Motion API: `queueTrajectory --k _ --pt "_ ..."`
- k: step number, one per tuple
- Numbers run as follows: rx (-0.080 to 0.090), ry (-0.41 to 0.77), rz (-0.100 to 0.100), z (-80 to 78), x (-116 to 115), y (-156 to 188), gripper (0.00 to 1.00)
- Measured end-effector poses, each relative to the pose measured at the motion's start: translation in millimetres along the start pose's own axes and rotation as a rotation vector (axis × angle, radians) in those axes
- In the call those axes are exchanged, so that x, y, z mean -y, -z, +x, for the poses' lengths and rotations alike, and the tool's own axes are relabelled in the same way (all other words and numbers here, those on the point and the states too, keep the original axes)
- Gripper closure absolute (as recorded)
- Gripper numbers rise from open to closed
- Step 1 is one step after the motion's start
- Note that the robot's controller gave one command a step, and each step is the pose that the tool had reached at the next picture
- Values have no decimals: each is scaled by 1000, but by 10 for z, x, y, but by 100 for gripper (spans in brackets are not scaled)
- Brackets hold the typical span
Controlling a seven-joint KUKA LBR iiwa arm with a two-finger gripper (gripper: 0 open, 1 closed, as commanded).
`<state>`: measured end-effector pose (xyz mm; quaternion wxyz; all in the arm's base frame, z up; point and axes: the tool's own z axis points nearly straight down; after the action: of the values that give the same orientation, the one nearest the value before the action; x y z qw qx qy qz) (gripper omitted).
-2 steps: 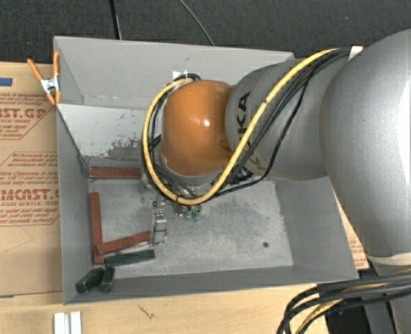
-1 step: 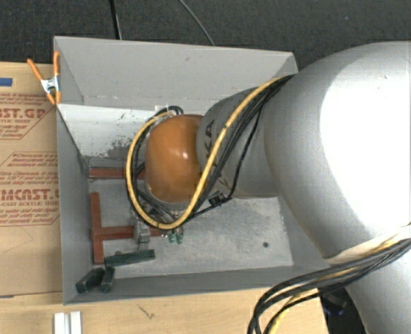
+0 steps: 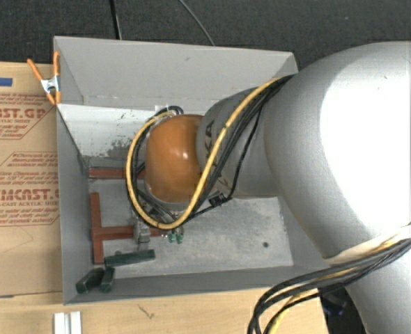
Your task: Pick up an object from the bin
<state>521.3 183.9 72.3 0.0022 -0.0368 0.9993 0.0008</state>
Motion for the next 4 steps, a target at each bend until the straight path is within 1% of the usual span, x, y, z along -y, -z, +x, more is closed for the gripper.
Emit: queueTrajectory --k 1,2,3,4 --pt "1 58 2 131 -74 44 100" --pt "-6 127 2 312 -192 2122 100" --pt "0 130 0 311 -207 2202 100" --pt "6 98 -2 287 -213 2102 100"
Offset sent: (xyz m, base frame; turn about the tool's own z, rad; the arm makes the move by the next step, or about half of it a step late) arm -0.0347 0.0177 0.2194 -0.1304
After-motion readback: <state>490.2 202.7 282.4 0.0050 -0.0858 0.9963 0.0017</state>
